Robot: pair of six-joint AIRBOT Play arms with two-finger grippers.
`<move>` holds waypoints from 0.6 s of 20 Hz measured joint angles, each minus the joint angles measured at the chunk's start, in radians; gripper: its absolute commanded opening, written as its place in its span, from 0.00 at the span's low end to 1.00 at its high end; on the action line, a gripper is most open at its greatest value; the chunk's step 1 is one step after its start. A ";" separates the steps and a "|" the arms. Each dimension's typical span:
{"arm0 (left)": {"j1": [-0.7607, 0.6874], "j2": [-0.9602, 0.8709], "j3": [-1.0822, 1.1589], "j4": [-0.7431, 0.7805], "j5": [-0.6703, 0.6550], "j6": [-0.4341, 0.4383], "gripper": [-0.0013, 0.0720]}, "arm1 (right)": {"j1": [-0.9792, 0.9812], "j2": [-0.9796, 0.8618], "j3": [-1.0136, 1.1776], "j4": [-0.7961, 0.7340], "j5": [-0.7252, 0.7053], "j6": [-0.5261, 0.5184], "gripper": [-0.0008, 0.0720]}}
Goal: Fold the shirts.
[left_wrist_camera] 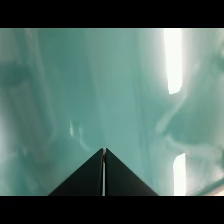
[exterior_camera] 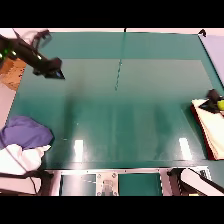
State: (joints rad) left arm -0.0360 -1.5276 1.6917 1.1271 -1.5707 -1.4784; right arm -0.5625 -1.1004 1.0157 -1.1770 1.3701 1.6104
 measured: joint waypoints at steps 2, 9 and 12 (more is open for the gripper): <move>-0.053 0.104 -0.182 0.019 0.050 -0.007 0.05 | 0.098 0.059 -0.113 0.009 -0.043 -0.012 0.03; -0.129 0.343 -0.610 0.043 0.210 -0.078 0.05 | 0.259 0.140 -0.282 0.027 -0.130 -0.023 0.03; -0.134 0.366 -0.650 0.040 0.235 -0.089 0.05 | 0.272 0.146 -0.295 0.031 -0.138 -0.023 0.03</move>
State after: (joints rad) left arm -0.1696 -1.1614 1.0412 1.1675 -1.3354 -1.5669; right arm -0.2905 -0.9543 0.7208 -1.1461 1.2324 1.5875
